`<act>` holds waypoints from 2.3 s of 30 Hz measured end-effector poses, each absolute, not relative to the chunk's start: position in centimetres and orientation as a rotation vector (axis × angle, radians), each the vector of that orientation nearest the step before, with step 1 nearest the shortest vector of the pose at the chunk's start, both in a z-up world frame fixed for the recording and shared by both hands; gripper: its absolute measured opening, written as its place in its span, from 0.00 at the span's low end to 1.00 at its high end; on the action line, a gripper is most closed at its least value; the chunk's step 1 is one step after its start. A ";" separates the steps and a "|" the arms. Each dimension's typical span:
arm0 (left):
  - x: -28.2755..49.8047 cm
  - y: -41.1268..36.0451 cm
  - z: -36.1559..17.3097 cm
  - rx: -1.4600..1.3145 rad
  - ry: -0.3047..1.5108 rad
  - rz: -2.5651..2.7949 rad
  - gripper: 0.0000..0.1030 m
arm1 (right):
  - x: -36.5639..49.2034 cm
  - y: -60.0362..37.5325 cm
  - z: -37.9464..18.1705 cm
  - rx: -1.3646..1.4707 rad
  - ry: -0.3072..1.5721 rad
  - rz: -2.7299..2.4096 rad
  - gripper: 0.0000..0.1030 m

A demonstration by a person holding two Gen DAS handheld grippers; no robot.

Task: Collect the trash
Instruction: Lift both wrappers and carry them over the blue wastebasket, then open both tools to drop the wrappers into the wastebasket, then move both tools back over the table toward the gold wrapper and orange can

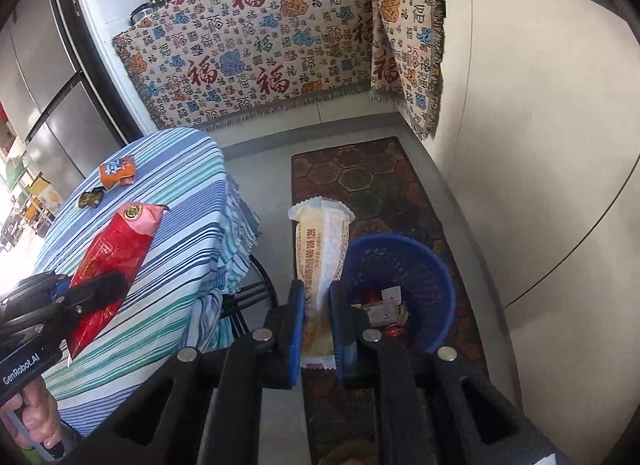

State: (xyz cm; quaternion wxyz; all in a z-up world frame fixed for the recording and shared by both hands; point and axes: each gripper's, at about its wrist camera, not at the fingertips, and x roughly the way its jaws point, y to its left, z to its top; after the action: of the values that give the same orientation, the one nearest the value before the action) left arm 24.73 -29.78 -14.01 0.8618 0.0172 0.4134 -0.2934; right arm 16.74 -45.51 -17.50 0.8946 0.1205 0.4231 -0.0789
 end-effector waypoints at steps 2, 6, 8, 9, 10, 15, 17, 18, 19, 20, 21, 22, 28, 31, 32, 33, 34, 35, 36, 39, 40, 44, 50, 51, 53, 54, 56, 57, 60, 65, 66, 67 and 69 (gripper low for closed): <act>25.4 -31.2 -14.6 0.034 0.877 -0.634 0.09 | 17.2 -47.1 -18.1 0.267 0.876 -0.185 0.12; 26.6 -33.7 -16.0 0.031 0.902 -0.663 0.09 | 17.7 -49.0 -19.2 0.291 0.879 -0.212 0.12; 26.7 -34.7 -16.7 0.036 0.906 -0.674 0.09 | 18.1 -50.5 -20.5 0.316 0.886 -0.229 0.12; 26.7 -35.2 -17.0 0.041 0.905 -0.679 0.09 | 18.2 -50.9 -20.9 0.323 0.893 -0.232 0.12; 26.9 -35.6 -17.3 0.047 0.903 -0.682 0.09 | 18.2 -51.3 -21.3 0.332 0.899 -0.233 0.12; 27.8 -37.3 -18.9 0.054 0.914 -0.688 0.09 | 18.6 -53.6 -22.5 0.374 0.904 -0.236 0.12; 28.2 -37.8 -19.5 0.049 0.921 -0.696 0.09 | 19.0 -54.4 -22.8 0.393 0.901 -0.234 0.12; 28.4 -38.1 -19.7 0.050 0.924 -0.698 0.09 | 19.1 -54.7 -23.0 0.402 0.901 -0.232 0.12; 28.6 -38.4 -19.9 0.055 0.925 -0.700 0.09 | 19.2 -55.0 -23.2 0.410 0.902 -0.232 0.12; 28.8 -38.8 -20.2 0.060 0.926 -0.703 0.09 | 19.3 -55.3 -23.3 0.417 0.903 -0.232 0.12; 29.1 -39.0 -20.5 0.062 0.926 -0.707 0.09 | 19.5 -55.6 -23.3 0.422 0.903 -0.231 0.12; 29.2 -39.3 -20.6 0.065 0.925 -0.719 0.09 | 19.6 -55.9 -23.4 0.427 0.901 -0.233 0.12; 30.1 -40.6 -21.7 0.078 0.936 -0.727 0.09 | 20.5 -57.2 -23.4 0.429 0.902 -0.248 0.12; 30.7 -41.0 -22.2 0.084 0.939 -0.730 0.09 | 21.0 -57.9 -23.7 0.430 0.917 -0.252 0.13; 30.7 -41.1 -22.3 0.083 0.939 -0.732 0.09 | 21.1 -58.1 -23.9 0.433 0.922 -0.250 0.13; 30.9 -41.2 -22.5 0.081 0.940 -0.734 0.09 | 21.3 -58.3 -24.1 0.434 0.927 -0.250 0.13; 31.0 -41.3 -22.7 0.079 0.942 -0.735 0.10 | 21.4 -58.5 -24.3 0.432 0.929 -0.254 0.15; 31.1 -41.4 -23.0 0.076 0.945 -0.738 0.10 | 21.6 -58.7 -24.5 0.433 0.928 -0.258 0.15; 31.5 -41.6 -23.2 0.077 0.948 -0.735 0.12 | 21.6 -58.9 -24.8 0.435 0.928 -0.262 0.16; 31.9 -42.0 -24.1 0.075 0.949 -0.726 0.62 | 22.0 -59.3 -25.2 0.448 0.918 -0.270 0.38; 32.0 -42.0 -24.3 0.073 0.939 -0.718 0.68 | 22.1 -59.3 -25.2 0.448 0.916 -0.269 0.39; 32.3 -41.8 -23.8 0.077 0.927 -0.694 0.70 | 21.7 -59.4 -24.0 0.425 0.877 -0.289 0.39; 29.9 -37.4 -18.5 0.049 0.810 -0.651 0.90 | 20.2 -58.0 -20.5 0.362 0.761 -0.339 0.64; 29.4 -36.2 -17.6 0.046 0.795 -0.643 0.94 | 20.1 -57.5 -20.0 0.344 0.749 -0.342 0.65; 27.9 -33.4 -15.9 0.036 0.774 -0.619 0.96 | 20.0 -56.5 -19.2 0.316 0.735 -0.344 0.65; 27.6 -32.2 -15.4 0.035 0.775 -0.605 0.97 | 20.0 -56.0 -18.8 0.304 0.729 -0.341 0.65; 26.4 -29.1 -15.0 0.035 0.787 -0.570 0.97 | 20.1 -54.4 -18.0 0.281 0.711 -0.327 0.65; 25.9 -27.4 -15.1 0.040 0.794 -0.542 0.97 | 20.2 -53.5 -17.5 0.267 0.703 -0.318 0.65; 25.0 -22.3 -16.0 0.081 0.816 -0.425 0.97 | 20.7 -49.5 -16.4 0.214 0.687 -0.264 0.65; 25.0 -13.8 -18.9 0.096 0.884 -0.209 0.97 | 21.8 -40.2 -15.3 0.115 0.668 -0.105 0.65; 25.2 -12.3 -19.3 0.082 0.894 -0.170 0.97 | 22.2 -38.0 -15.6 0.090 0.677 -0.058 0.65; 25.4 -10.9 -19.5 0.070 0.900 -0.135 0.97 | 22.5 -35.8 -16.0 0.065 0.690 -0.015 0.65; 25.8 -8.5 -20.0 0.053 0.908 -0.074 0.97 | 23.1 -31.3 -17.1 0.013 0.728 0.075 0.65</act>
State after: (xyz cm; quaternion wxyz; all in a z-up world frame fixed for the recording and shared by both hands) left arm 25.80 -8.55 -20.05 0.8977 0.0257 0.4383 -0.0358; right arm 23.13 -31.32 -17.05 0.9338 0.0065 0.3558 0.0368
